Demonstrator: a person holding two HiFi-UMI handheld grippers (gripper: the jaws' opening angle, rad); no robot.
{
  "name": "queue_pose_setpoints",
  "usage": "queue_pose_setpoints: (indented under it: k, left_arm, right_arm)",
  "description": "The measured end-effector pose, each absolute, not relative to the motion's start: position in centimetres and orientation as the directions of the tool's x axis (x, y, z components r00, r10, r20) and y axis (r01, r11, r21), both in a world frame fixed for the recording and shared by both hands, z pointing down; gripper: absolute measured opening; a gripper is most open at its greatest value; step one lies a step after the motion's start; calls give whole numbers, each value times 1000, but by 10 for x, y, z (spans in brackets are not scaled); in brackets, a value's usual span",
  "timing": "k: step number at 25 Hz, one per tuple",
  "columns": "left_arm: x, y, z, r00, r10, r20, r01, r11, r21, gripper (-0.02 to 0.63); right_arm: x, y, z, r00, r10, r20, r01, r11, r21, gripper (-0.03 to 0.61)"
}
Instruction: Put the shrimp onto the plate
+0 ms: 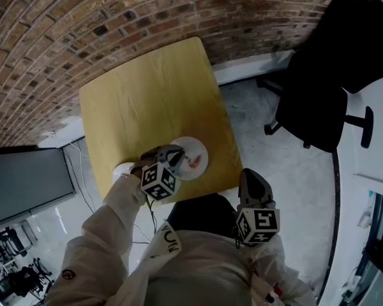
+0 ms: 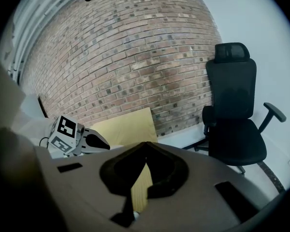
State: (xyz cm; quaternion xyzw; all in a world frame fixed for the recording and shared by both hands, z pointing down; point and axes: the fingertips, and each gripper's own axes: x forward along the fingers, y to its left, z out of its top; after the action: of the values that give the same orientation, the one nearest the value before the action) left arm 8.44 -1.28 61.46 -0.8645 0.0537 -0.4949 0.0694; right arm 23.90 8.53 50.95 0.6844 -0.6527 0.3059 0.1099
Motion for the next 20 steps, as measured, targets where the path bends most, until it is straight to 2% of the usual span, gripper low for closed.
queue_pose_setpoints:
  k: [20]
  left_arm:
    - [108, -19, 635, 433, -137, 891, -15, -989, -145, 29]
  right_arm:
    - [269, 84, 514, -19, -819, 573, -953, -159, -258, 23]
